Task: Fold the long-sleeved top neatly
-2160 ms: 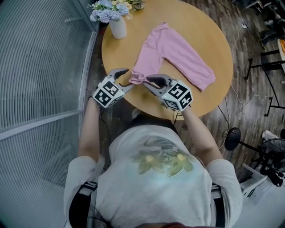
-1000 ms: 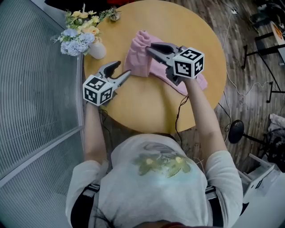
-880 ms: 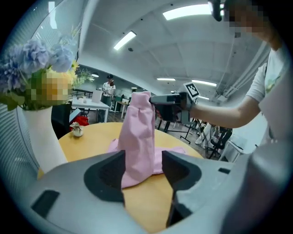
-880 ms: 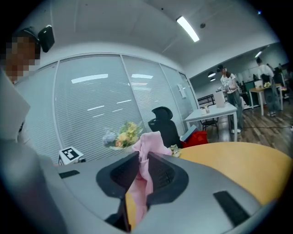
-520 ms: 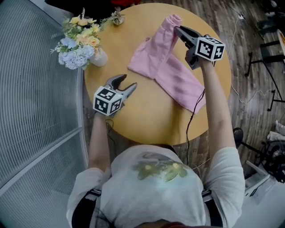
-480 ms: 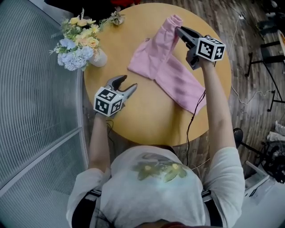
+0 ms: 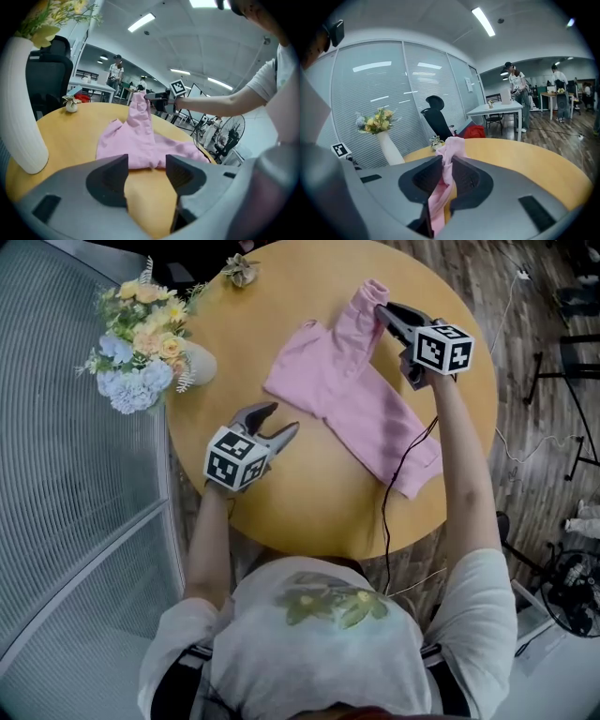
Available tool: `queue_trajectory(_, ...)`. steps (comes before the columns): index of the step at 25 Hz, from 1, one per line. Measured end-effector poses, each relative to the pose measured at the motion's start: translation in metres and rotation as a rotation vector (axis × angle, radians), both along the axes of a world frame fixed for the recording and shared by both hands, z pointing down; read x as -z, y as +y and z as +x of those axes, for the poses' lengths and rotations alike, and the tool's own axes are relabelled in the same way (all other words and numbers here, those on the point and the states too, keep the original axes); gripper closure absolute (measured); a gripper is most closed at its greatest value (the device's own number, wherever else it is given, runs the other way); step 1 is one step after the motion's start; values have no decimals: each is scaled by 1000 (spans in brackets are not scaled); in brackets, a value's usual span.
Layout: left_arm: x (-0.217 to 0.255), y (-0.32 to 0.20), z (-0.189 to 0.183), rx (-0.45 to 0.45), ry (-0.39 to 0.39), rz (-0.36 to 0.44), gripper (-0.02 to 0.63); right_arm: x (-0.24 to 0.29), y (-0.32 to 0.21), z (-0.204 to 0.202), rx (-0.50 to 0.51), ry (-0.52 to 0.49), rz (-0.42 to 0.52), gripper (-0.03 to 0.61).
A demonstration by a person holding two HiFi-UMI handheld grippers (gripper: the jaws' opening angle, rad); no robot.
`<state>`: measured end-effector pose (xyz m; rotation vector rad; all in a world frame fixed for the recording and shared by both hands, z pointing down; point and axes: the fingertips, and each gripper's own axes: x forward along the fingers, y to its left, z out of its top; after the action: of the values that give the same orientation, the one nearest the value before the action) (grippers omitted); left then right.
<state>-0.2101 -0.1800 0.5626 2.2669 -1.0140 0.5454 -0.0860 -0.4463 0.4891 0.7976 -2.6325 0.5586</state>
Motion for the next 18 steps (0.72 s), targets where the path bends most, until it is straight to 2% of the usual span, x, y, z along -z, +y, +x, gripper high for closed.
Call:
queue_trajectory(2, -2, -2, 0, 11, 2, -9, 379, 1, 8, -7, 45, 28, 54, 502)
queue_trajectory(4, -5, -2, -1, 14, -2, -19, 379, 8, 32, -23, 149, 93, 162, 502)
queue_trajectory(7, -6, -2, -5, 24, -6, -24, 379, 5, 93, -57, 388, 271, 361, 502)
queue_trajectory(10, -5, -3, -7, 42, -1, -24, 379, -37, 160, -85, 613, 451, 476, 502)
queue_trajectory(13, -5, -2, 0, 30, 0, -26, 379, -104, 207, -93, 741, 621, 476, 502)
queue_trajectory(15, -6, -2, 5, 13, -5, -25, 379, -133, 222, -89, 753, 699, 455, 496)
queue_trajectory(18, -4, -7, 6, 7, -17, -15, 379, -132, 229, -85, 710, 694, 416, 455)
